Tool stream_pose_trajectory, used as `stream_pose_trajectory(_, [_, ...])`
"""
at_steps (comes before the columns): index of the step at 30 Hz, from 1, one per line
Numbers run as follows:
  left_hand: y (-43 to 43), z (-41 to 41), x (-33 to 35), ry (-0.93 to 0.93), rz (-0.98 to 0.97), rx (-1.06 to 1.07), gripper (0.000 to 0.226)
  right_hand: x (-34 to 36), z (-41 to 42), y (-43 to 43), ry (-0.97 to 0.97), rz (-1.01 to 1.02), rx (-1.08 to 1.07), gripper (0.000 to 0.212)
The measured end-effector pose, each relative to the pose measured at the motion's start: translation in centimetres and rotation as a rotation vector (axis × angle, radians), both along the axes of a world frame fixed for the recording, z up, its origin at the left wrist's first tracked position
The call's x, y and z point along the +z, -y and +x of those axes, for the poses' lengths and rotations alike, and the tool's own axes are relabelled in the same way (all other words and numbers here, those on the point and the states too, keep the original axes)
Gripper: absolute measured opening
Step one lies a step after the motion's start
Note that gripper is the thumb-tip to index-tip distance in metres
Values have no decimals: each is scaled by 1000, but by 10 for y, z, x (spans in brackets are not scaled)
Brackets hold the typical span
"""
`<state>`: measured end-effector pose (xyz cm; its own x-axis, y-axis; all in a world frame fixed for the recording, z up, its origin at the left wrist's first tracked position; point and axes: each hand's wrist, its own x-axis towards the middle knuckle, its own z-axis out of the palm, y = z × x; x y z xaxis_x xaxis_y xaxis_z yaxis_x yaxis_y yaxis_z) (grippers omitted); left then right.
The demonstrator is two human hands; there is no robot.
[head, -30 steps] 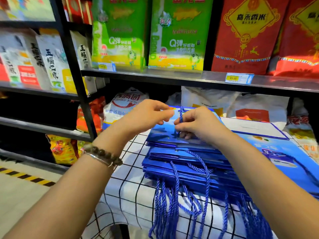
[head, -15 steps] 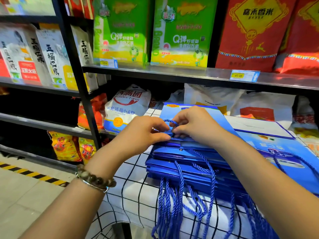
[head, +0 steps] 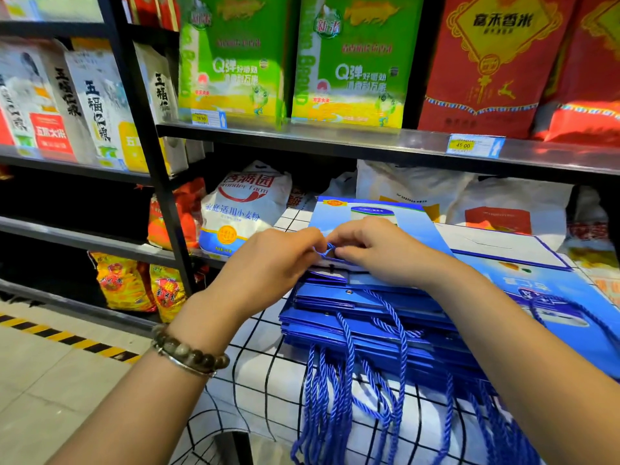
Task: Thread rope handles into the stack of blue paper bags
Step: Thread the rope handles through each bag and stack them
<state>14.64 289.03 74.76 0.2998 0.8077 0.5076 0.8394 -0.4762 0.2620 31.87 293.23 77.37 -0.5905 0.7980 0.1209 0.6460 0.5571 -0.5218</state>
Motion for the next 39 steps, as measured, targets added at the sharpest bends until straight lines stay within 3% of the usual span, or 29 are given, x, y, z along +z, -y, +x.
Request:
stream_pose_trajectory(5, [1, 7, 2, -77, 39, -7, 31, 3, 8, 8, -14, -170, 72, 36])
stream_pose_trajectory(9, [7, 22, 4, 25, -120, 268, 22, 0, 6, 7, 32, -102, 45, 40])
stream_pose_trajectory(14, [9, 46, 7, -173, -154, 499, 36, -3, 3, 5, -39, -109, 36, 33])
stream_pose_trajectory(20, [16, 61, 3, -299, -63, 529, 24, -2, 3, 10, -178, -109, -14, 31])
stream_pose_trajectory(26, [20, 50, -1, -265, -95, 368, 20, -6, 9, 14, -70, -18, -31, 39])
stream_pose_trajectory(31, [24, 40, 6, -102, -139, 211, 16, -4, 15, 19, -52, -5, -68, 41])
stream_pose_trajectory(36, [28, 33, 3, 369, -174, 159, 24, -4, 38, 33, -108, 59, -148, 10])
stream_pose_trajectory(39, [25, 40, 2, 424, -191, 183, 20, -9, 44, 41, -113, 120, -168, 6])
